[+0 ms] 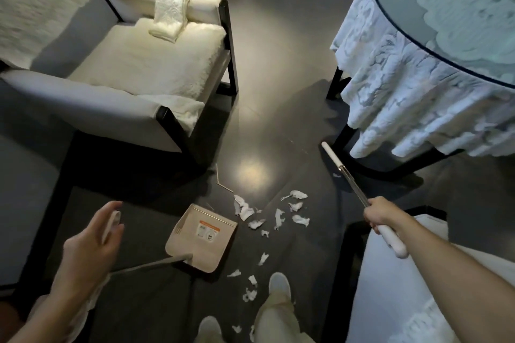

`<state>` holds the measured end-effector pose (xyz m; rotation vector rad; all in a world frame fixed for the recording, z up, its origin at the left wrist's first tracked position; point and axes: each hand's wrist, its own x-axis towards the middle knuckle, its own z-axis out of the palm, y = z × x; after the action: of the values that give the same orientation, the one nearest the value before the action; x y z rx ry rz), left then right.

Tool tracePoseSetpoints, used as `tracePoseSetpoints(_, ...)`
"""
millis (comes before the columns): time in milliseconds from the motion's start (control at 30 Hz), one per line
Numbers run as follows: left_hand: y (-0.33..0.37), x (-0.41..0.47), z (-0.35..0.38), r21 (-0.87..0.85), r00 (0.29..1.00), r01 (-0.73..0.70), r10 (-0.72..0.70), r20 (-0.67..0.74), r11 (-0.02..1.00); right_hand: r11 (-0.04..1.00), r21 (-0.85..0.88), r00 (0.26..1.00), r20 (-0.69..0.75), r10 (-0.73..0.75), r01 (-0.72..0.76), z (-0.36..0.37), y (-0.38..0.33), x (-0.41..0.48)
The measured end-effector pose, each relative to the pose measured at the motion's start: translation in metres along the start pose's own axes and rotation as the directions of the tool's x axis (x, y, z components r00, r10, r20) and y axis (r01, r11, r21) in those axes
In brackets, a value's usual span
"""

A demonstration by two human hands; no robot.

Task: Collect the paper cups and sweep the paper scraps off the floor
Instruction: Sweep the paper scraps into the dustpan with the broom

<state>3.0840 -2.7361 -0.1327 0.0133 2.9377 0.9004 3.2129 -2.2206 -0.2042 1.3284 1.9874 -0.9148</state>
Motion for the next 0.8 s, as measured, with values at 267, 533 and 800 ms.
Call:
tracePoseSetpoints(267, -0.029, -0.032, -0.012, 0.011, 1.0, 0.025, -0.025, 0.003, 1.0, 0.996, 0.085, 0.98, 0.192, -0.041, 0.025, 0.085, 0.02, -0.036)
tracePoseSetpoints(533, -0.083, -0.087, -0.072, 0.003, 0.993, -0.079, 0.078, 0.085, 0.997, 0.993, -0.07, 0.921, 0.384, -0.061, 0.096, 0.199, 0.047, -0.179)
tracePoseSetpoints(800, -0.117, -0.138, -0.11, -0.025, 0.976, -0.129, 0.131, 0.174, 0.991, 0.997, 0.001, 0.932, 0.357, -0.068, 0.072, 0.244, 0.075, -0.28)
